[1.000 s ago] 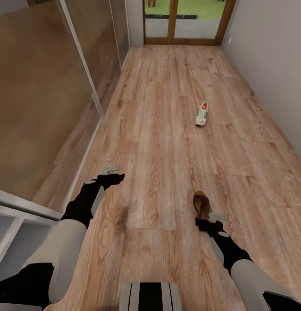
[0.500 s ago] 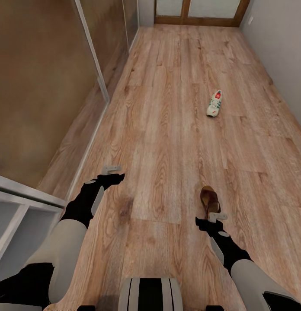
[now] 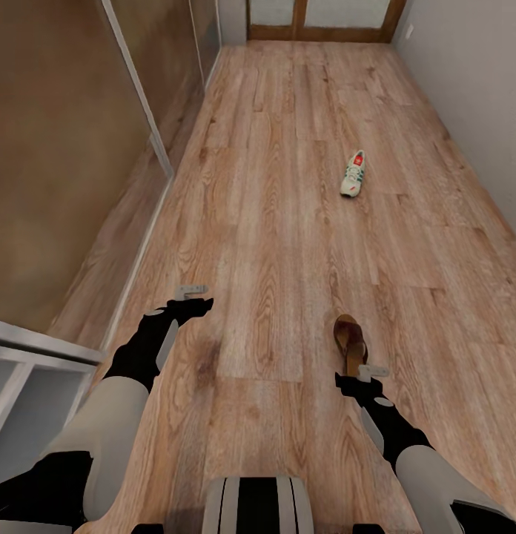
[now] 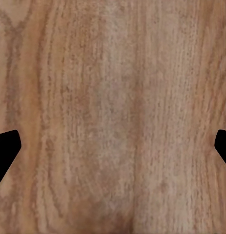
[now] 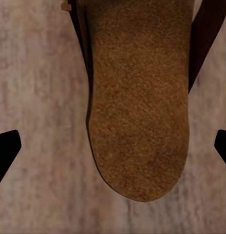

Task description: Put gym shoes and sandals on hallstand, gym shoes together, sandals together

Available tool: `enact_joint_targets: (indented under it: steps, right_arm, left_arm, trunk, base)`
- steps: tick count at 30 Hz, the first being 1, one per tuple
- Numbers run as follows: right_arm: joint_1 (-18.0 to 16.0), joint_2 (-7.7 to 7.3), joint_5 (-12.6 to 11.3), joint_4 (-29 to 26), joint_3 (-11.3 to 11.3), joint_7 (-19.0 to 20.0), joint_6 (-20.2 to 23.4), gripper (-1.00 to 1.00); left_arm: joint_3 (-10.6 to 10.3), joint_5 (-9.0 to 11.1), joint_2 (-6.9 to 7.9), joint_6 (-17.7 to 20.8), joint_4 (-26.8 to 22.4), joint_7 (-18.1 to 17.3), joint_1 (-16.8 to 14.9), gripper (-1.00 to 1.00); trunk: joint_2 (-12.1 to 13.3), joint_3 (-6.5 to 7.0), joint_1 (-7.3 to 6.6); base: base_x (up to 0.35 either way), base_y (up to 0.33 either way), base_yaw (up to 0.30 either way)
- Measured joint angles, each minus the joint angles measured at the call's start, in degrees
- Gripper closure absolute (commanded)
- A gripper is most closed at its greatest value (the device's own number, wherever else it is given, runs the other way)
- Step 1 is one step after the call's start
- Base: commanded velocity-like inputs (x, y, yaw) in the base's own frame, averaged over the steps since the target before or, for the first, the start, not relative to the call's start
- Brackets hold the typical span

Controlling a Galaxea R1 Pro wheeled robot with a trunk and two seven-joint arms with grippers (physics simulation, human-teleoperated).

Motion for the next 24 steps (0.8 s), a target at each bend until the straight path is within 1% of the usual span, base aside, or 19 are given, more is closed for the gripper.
enact_joint_targets:
  steps: [15, 24]
  right_arm:
    - [0.0, 0.00, 0.0, 0.0, 0.0, 0.0, 0.0, -1.00]
    - [0.0, 0.00, 0.0, 0.0, 0.0, 0.0, 0.0, -1.00]
  left_arm:
    - [0.0, 0.0, 0.06, 0.0, 0.0, 0.0, 0.0, -1.00]
    - [0.0, 0.0, 0.09, 0.0, 0.0, 0.0, 0.0, -1.00]
  trunk:
    - [0.0, -0.02, 0.00]
    - [0.0, -0.46, 0.00]
  base:
    - [0.000, 0.000, -0.007]
    - [0.000, 0.000, 0.000]
